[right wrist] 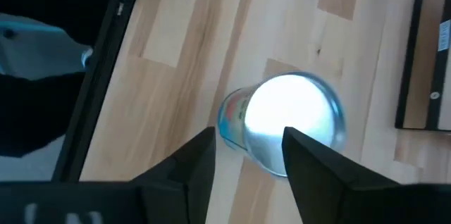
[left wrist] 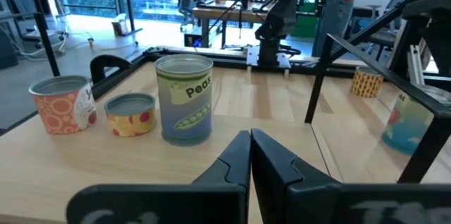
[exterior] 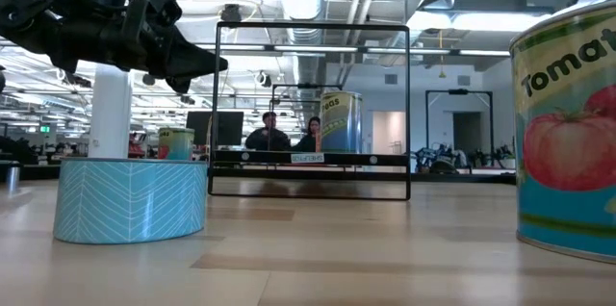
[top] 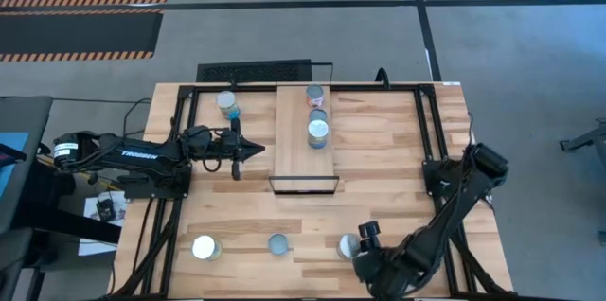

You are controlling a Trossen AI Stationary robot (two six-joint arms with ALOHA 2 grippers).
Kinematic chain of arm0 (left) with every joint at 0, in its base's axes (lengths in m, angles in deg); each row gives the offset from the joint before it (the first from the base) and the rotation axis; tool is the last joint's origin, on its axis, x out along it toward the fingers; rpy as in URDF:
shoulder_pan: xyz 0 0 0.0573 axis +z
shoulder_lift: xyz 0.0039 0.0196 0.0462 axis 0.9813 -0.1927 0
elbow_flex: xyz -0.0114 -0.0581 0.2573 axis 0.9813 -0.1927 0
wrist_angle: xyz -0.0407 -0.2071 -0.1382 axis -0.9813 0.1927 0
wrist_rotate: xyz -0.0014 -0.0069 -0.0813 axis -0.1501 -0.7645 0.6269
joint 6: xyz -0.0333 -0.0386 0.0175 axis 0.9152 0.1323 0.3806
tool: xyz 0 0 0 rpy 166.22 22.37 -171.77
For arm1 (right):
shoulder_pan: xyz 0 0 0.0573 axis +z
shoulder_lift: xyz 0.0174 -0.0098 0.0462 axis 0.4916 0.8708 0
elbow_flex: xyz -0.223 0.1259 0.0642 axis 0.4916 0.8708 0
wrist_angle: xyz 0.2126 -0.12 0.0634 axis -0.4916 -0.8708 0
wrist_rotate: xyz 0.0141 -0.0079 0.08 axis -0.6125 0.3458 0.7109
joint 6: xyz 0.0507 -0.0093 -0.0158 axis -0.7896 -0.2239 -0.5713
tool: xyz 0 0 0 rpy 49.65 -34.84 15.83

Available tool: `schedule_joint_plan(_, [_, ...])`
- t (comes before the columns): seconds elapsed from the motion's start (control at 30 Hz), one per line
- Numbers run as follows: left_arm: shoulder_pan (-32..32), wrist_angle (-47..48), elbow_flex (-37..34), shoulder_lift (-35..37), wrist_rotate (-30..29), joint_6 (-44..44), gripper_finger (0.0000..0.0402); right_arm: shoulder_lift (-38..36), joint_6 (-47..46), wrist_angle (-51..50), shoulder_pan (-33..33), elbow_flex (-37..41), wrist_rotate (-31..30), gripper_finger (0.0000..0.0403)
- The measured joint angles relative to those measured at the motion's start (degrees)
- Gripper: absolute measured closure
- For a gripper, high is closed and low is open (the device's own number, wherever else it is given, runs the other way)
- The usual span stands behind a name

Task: Pick and place cans onto a shelf
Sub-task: Put the canned tomatoes on the shelf

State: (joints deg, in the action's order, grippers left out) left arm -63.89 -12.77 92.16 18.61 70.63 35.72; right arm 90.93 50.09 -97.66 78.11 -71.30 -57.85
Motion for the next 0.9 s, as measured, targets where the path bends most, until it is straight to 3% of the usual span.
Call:
schedule_joint_plan(0.17, [0.00,0.14,0.00,0.00,-0.01,-0.25,0.0401,2.60,1.42,-2.89,0.00,-2.28,0.30,0.0221])
schedule_joint_plan(0.53, [0.00,0.61,0.00,-0.02,-0.17,0.05,0.0401,3.19,7.88,-3.13,-1.58,-2.26,1.71,0.0282])
schedule_joint_plan(0.9, [0.00,0.61,0.00,-0.02,-0.15,1.06,0.0401,5.90,10.63,-0.84,-3.85,-2.34,3.74,0.0274])
